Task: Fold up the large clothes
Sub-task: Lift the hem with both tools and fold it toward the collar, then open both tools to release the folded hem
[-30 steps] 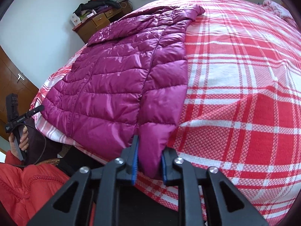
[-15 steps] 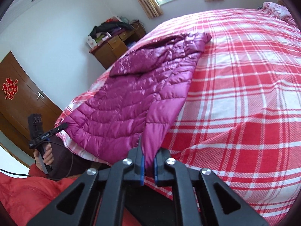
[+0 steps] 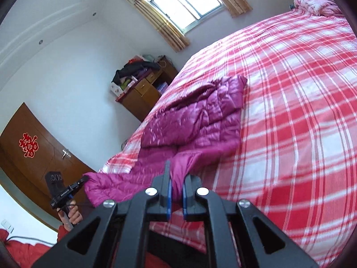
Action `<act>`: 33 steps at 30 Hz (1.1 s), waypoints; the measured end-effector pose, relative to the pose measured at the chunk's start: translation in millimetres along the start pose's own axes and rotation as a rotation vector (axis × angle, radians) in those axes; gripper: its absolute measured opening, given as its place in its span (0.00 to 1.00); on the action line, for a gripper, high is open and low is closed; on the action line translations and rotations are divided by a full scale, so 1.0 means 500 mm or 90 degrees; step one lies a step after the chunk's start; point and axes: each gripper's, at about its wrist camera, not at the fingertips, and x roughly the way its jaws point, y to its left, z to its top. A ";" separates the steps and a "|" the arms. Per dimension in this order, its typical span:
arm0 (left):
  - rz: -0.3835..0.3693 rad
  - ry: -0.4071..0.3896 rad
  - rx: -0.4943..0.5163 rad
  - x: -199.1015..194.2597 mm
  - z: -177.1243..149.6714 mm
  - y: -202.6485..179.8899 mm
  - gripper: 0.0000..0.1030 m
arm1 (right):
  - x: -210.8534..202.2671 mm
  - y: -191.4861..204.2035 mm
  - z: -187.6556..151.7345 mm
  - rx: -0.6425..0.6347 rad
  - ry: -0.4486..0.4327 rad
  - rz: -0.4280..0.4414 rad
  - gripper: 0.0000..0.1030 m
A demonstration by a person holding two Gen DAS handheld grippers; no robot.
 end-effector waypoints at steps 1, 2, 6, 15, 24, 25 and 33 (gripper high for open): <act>0.007 -0.004 -0.013 0.009 0.016 0.007 0.07 | 0.007 -0.003 0.015 0.001 -0.004 0.001 0.09; 0.013 -0.009 -0.025 0.018 0.032 0.014 0.07 | 0.018 -0.005 0.032 0.002 -0.007 0.002 0.09; 0.034 -0.044 -0.081 0.064 0.105 0.052 0.07 | 0.069 -0.016 0.110 0.009 -0.027 -0.004 0.09; 0.076 -0.076 -0.175 0.163 0.179 0.135 0.05 | 0.172 -0.053 0.190 0.024 -0.032 -0.046 0.09; 0.157 -0.042 -0.177 0.279 0.232 0.183 0.04 | 0.286 -0.135 0.241 0.091 -0.004 -0.092 0.09; 0.162 -0.034 -0.173 0.294 0.237 0.186 0.04 | 0.301 -0.148 0.247 0.099 -0.002 -0.101 0.09; 0.151 0.035 -0.155 0.390 0.259 0.223 0.05 | 0.364 -0.213 0.265 0.139 0.009 -0.108 0.23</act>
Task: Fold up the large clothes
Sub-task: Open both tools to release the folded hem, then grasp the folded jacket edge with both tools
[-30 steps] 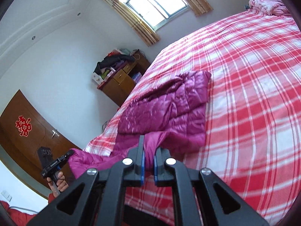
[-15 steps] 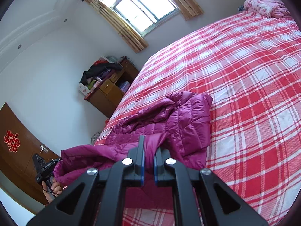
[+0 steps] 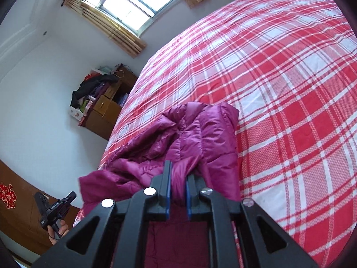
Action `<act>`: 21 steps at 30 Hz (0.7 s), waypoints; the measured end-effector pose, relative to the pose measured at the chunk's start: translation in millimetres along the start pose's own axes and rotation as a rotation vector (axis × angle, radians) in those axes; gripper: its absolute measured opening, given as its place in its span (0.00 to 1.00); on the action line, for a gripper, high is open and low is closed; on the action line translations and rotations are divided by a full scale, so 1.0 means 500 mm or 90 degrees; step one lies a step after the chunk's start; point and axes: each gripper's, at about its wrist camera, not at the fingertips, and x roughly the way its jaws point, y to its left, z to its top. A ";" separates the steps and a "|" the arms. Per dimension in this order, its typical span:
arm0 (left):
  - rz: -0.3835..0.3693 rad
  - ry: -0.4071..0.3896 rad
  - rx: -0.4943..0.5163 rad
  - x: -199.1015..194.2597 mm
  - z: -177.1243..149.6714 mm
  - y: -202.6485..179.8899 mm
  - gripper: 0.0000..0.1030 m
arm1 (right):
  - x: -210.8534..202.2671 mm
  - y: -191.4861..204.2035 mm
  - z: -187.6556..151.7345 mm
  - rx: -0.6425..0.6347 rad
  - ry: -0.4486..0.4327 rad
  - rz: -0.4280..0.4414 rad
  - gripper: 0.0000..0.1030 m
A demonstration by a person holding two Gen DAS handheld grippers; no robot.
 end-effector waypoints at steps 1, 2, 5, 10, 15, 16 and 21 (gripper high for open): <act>-0.013 0.001 0.006 -0.001 -0.001 0.000 0.05 | 0.000 -0.005 0.004 0.008 -0.004 0.007 0.43; -0.024 0.005 0.013 -0.002 -0.004 -0.001 0.05 | -0.006 -0.008 0.009 0.014 -0.016 0.011 0.74; -0.036 0.030 0.031 0.007 -0.023 -0.002 0.05 | -0.044 -0.004 0.019 -0.014 -0.076 0.065 0.86; -0.060 0.029 0.026 0.018 -0.058 0.013 0.12 | -0.086 0.016 0.009 -0.116 -0.086 0.014 0.86; -0.051 -0.042 -0.035 0.009 -0.059 0.042 0.76 | -0.053 0.030 -0.028 -0.209 -0.044 -0.074 0.86; -0.049 -0.053 -0.049 0.008 -0.057 0.045 0.76 | -0.042 0.031 -0.032 -0.223 -0.039 -0.086 0.86; -0.019 -0.013 0.006 0.040 -0.055 0.014 0.76 | 0.029 0.050 -0.033 -0.298 -0.020 -0.158 0.86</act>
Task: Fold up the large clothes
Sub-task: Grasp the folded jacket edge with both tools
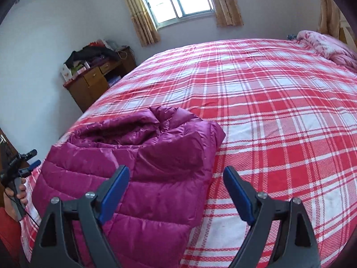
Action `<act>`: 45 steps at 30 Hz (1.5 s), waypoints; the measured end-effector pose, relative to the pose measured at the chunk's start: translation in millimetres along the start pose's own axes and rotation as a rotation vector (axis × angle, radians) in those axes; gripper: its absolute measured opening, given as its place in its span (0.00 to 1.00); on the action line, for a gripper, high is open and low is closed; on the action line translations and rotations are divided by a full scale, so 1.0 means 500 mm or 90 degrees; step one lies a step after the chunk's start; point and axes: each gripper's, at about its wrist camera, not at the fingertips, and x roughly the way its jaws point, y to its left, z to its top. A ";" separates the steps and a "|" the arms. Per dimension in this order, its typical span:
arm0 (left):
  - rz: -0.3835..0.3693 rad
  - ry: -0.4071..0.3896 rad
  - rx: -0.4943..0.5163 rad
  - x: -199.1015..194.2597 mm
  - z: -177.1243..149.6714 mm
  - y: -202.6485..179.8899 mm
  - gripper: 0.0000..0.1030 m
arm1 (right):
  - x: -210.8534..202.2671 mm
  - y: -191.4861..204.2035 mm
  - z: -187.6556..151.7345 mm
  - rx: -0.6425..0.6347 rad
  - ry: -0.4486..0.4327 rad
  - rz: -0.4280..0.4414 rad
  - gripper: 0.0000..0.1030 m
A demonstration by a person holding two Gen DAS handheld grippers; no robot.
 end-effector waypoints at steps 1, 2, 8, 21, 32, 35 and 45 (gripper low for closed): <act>-0.013 0.023 0.017 0.009 -0.004 -0.010 0.76 | 0.011 0.005 0.002 -0.019 0.001 -0.013 0.86; -0.026 0.044 0.028 0.018 -0.009 -0.017 0.76 | 0.023 0.015 0.004 -0.043 0.005 -0.027 0.83; -0.017 0.114 0.054 0.079 -0.013 -0.023 0.76 | 0.061 0.039 0.000 -0.092 0.032 -0.024 0.28; -0.100 0.006 0.077 -0.042 -0.019 -0.073 0.07 | -0.121 0.105 0.031 -0.105 -0.130 -0.026 0.09; 0.014 -0.103 0.051 0.075 0.154 -0.115 0.07 | 0.034 0.100 0.215 -0.101 -0.168 -0.100 0.09; 0.059 -0.108 0.039 0.147 0.154 -0.101 0.07 | 0.129 0.084 0.213 -0.095 -0.134 -0.138 0.09; 0.101 -0.057 -0.008 0.277 0.101 -0.044 0.07 | 0.274 0.038 0.152 -0.086 -0.022 -0.198 0.09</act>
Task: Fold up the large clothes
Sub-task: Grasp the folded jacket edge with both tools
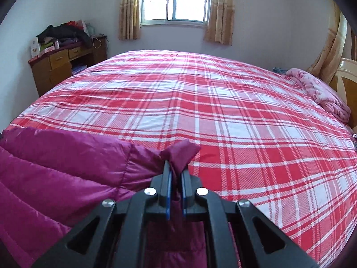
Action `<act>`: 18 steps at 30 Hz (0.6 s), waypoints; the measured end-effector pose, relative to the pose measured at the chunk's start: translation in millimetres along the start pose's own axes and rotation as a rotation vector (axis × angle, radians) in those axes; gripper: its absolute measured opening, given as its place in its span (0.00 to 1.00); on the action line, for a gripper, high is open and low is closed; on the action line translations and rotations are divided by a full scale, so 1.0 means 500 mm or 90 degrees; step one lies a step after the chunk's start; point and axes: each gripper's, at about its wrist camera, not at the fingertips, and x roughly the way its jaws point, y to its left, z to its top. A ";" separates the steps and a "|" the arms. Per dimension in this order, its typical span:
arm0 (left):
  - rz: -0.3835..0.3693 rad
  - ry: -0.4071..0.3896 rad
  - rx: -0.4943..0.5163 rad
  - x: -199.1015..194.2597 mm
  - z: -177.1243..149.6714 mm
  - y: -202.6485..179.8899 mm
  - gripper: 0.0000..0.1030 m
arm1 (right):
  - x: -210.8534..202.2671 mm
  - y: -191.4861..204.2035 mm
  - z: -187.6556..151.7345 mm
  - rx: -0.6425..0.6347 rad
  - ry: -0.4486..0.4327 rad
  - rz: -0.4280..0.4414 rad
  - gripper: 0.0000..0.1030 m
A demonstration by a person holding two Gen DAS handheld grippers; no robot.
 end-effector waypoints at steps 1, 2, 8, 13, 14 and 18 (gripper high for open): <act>-0.001 0.004 -0.004 0.010 0.000 0.003 0.07 | 0.004 0.006 0.000 -0.008 0.005 -0.007 0.09; -0.002 0.009 -0.009 0.018 -0.001 0.005 0.07 | 0.014 0.011 -0.001 -0.018 0.017 -0.015 0.10; -0.028 0.055 -0.082 0.065 -0.006 0.037 0.07 | 0.060 -0.010 -0.007 0.020 0.084 0.043 0.17; -0.003 0.081 -0.051 0.065 0.005 0.016 0.08 | 0.068 -0.050 -0.007 0.093 0.105 0.081 0.31; 0.010 0.083 -0.024 0.055 0.012 0.002 0.08 | 0.067 -0.063 -0.006 0.112 0.108 0.102 0.31; -0.013 0.021 0.110 -0.070 0.021 -0.069 0.08 | -0.025 -0.124 0.012 0.194 0.016 0.110 0.32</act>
